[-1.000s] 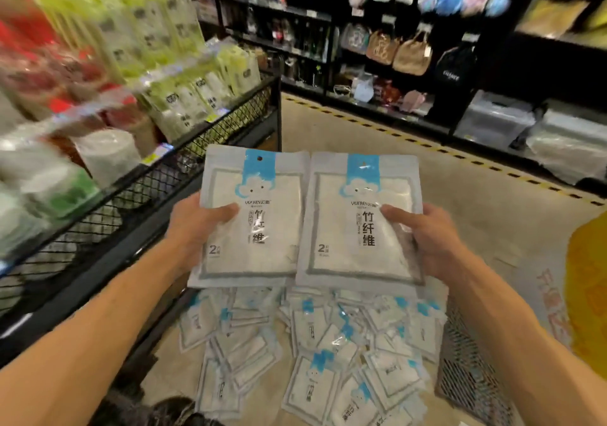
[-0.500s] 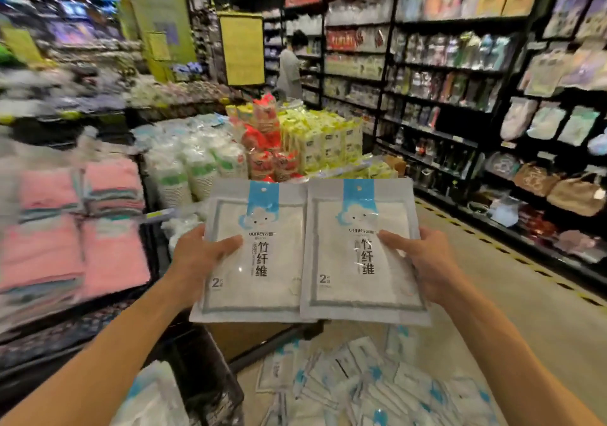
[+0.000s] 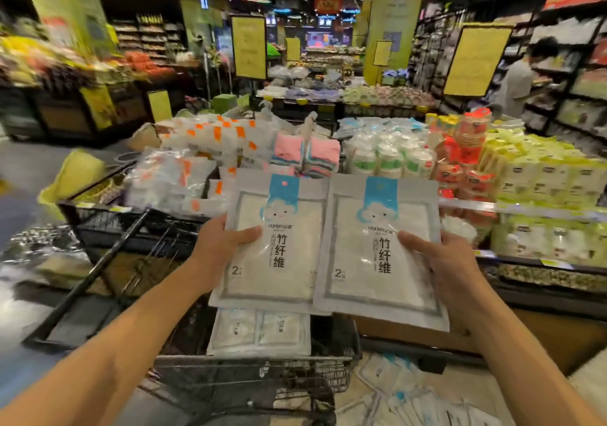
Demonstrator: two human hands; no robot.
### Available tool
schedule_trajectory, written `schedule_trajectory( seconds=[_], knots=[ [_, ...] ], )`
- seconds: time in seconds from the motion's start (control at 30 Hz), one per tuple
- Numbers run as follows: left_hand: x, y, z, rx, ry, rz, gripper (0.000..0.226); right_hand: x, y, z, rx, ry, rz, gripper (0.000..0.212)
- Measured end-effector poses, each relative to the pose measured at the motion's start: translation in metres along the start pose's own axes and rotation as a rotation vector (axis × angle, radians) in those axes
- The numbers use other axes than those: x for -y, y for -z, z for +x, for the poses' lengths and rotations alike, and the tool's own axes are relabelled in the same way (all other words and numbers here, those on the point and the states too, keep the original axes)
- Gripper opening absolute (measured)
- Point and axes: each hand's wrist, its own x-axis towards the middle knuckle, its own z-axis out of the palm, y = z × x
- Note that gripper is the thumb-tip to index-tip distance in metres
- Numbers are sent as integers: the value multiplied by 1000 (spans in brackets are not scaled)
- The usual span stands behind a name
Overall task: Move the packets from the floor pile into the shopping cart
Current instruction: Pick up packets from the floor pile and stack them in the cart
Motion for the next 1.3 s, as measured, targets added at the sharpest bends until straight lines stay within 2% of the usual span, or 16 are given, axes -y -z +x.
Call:
schedule_trajectory(
  seconds=[0.23,0.4,0.53,0.77,0.9,1.03,1.3],
  knots=[
    [9,120,15,-143,22,-26,28,-20,-127,8,138,-44,-3,26],
    [18,191,49,-170,24,-16,30,-45,-208,25,122,-53,-23,25],
    [31,228,77,-172,58,-17,36,-65,-246,36,134,-99,-25,24],
    [63,237,127,-185,120,10,33,-95,-264,83,86,-103,-51,25],
    [89,229,157,-191,184,19,34,-126,-262,128,90,-150,-62,33],
    [121,217,185,-240,263,33,34,-164,-258,173,100,-214,-74,29],
    [234,194,241,-268,444,104,31,-278,-232,238,18,-443,-152,40]
  ],
)
